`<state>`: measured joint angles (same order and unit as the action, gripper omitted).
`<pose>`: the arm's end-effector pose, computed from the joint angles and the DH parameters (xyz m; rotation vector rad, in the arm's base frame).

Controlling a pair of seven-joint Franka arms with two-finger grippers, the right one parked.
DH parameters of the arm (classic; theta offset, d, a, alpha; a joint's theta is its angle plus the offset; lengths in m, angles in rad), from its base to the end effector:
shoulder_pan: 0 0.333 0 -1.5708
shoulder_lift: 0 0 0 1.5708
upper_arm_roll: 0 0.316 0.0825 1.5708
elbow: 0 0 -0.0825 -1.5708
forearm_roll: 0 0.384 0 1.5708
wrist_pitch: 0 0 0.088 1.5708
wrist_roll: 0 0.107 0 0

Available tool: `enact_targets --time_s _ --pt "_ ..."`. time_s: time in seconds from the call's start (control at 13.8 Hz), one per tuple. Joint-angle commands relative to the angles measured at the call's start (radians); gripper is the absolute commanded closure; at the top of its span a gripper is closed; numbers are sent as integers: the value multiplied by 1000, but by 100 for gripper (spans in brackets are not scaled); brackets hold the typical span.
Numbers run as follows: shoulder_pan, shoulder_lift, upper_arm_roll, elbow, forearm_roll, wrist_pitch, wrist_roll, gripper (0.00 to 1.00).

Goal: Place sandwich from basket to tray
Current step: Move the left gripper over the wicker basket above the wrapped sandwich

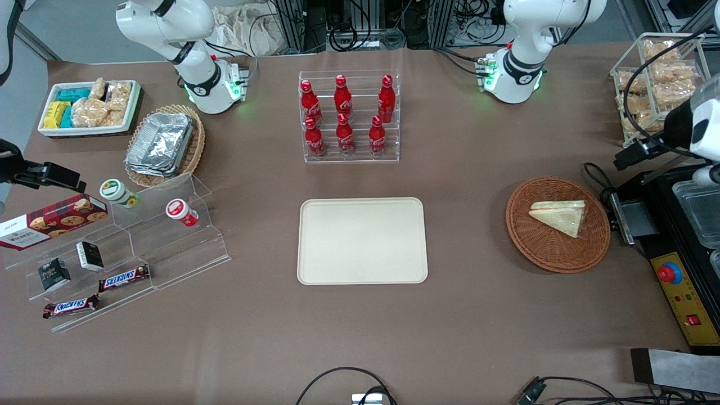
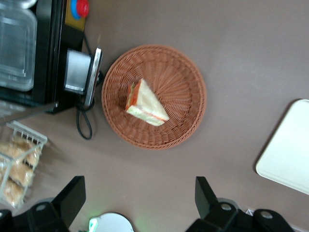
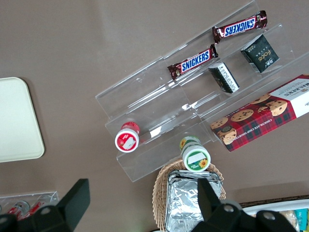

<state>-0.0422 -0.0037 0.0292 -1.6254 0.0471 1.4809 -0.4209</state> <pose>0.5412 -0.0016 0.5940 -2.9955 -0.6210 0.1952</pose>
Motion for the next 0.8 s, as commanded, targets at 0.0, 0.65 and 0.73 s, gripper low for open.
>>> enact_targets --time_s 0.0,0.65,0.73 --pt "44 -22 5 -91 -10 53 -44 0" --pt "90 -122 5 -558 -62 563 -260 0" --pt "103 -127 5 -595 -64 614 -269 0"
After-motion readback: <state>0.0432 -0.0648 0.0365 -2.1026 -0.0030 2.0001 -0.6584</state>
